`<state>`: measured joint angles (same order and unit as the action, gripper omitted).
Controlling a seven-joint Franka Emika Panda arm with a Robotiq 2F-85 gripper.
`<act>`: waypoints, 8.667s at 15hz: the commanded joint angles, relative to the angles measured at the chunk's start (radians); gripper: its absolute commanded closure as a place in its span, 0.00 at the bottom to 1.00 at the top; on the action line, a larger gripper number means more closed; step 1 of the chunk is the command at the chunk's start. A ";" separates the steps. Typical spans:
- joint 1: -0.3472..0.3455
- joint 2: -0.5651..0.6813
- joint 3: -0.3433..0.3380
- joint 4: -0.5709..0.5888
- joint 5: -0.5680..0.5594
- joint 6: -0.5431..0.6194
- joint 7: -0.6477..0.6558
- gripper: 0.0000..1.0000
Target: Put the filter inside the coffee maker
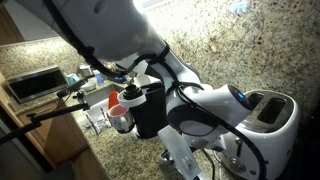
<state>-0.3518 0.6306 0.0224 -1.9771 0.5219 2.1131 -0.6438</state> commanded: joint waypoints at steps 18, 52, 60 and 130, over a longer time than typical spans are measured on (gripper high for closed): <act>0.011 -0.177 0.023 -0.137 0.028 0.008 -0.071 1.00; 0.144 -0.506 -0.060 -0.401 0.143 -0.053 -0.375 1.00; 0.186 -0.562 -0.057 -0.414 0.313 -0.044 -0.411 1.00; 0.392 -0.743 -0.015 -0.481 0.798 0.327 -0.428 1.00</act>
<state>0.0351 -0.0936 -0.0096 -2.4536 1.2182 2.3599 -1.0327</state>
